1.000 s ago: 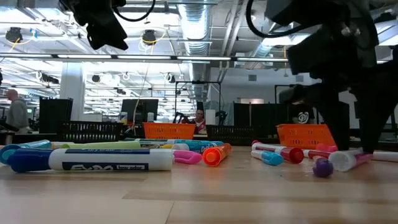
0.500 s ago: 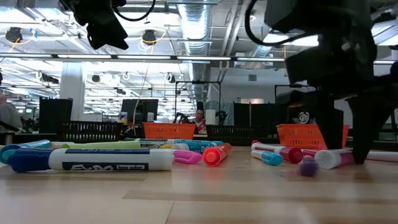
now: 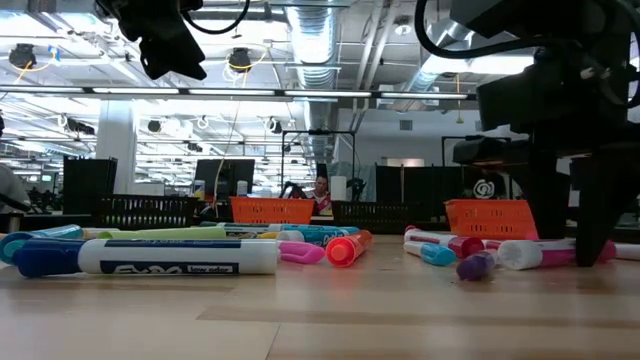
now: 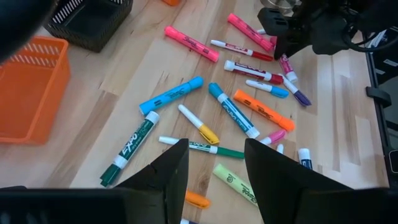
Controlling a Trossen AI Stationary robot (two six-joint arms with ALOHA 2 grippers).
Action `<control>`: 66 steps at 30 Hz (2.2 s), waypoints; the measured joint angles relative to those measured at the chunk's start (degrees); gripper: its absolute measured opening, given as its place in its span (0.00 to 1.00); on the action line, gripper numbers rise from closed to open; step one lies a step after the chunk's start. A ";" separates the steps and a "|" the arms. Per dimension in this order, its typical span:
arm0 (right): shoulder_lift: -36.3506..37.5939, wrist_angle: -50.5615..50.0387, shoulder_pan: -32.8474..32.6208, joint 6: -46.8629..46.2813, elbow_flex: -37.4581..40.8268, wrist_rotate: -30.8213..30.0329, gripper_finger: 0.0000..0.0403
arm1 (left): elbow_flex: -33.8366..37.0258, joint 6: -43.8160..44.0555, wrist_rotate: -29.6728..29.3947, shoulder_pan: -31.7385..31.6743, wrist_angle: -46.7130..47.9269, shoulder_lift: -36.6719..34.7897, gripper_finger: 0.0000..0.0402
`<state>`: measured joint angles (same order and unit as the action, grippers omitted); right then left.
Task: Pick & Place Markers
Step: Put the large pink marker pen into the left black bin
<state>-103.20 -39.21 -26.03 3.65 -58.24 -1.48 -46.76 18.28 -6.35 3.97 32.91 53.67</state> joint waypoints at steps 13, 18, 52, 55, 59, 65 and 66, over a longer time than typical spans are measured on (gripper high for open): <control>-0.46 -5.72 -0.12 -3.21 -3.30 0.17 0.16 | 0.00 0.00 -0.02 0.00 -0.44 0.00 0.39; -0.42 -11.25 -0.16 -3.23 -6.33 0.42 0.15 | 0.00 0.00 -0.02 0.00 -0.54 0.00 0.39; -0.24 28.07 28.20 -3.69 -22.06 26.74 0.16 | -0.07 -3.42 0.28 0.00 -3.80 -9.97 0.39; -0.22 39.01 30.53 -8.30 -22.05 31.00 0.16 | -0.07 -3.30 0.24 0.00 -4.48 -12.25 0.39; -0.20 51.11 32.50 -13.64 -22.08 31.80 0.16 | 0.85 -3.37 0.22 0.04 -8.59 -13.63 0.39; -0.11 58.71 32.88 -15.67 -22.08 31.15 0.16 | 6.24 -5.35 2.17 0.02 -24.02 -13.77 0.39; -0.11 58.58 32.75 -15.69 -22.08 30.79 0.16 | 7.22 -5.87 2.28 0.02 -26.93 -13.77 0.39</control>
<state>-103.31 19.37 6.72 -12.03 -80.31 29.32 -39.54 12.41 -4.07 3.99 5.97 39.90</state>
